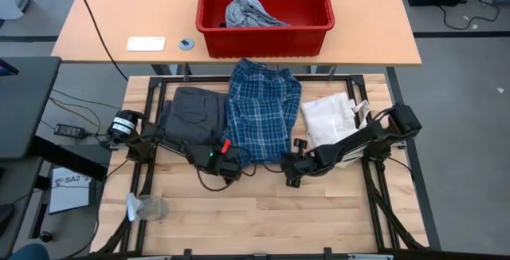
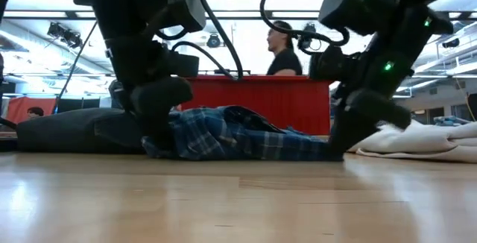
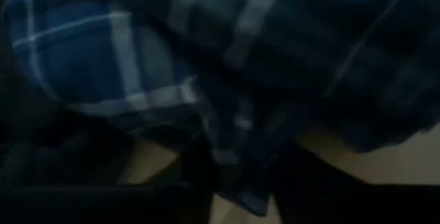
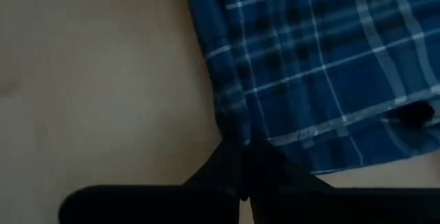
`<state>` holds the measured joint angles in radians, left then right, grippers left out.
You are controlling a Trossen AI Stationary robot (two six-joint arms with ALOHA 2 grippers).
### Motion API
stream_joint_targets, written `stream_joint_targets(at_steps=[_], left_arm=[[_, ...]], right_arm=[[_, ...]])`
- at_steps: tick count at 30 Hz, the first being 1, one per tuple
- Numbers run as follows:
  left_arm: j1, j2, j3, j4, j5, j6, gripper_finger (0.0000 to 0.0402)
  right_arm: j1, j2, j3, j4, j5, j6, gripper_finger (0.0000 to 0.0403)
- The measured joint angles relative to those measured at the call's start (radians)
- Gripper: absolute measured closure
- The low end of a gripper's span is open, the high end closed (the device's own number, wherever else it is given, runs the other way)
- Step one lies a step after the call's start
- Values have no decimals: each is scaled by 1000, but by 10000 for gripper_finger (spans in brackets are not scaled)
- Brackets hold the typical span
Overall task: Fold Laundry from Bin
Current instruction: Fold the plaid pants
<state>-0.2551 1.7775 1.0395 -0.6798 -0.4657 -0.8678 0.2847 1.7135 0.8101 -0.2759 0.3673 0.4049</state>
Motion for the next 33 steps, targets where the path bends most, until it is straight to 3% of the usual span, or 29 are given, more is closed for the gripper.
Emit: stream_joint_targets(at_steps=[4,10,17,22,26,30,33], left_arm=[[-35,0,1,4,113,0,384],[-155,-5,68,-24,169,-55,389],[-272,-6,173,-30,150,-176,390],[-365,-6,202,107,153,-270,363],[-467,9,202,165,102,-416,312],[-554,40,202,232,-25,-679,232],[-580,86,202,429,-161,-730,183]], right_arm=[[51,-102,-2,-147,-95,94,389],[182,-296,-1,-321,-226,197,394],[369,-355,-1,-343,-162,318,395],[441,-273,-3,-317,-133,448,395],[474,-220,-3,-267,-119,515,393],[495,-174,-3,-193,-105,548,393],[499,-151,-3,-130,-95,576,393]])
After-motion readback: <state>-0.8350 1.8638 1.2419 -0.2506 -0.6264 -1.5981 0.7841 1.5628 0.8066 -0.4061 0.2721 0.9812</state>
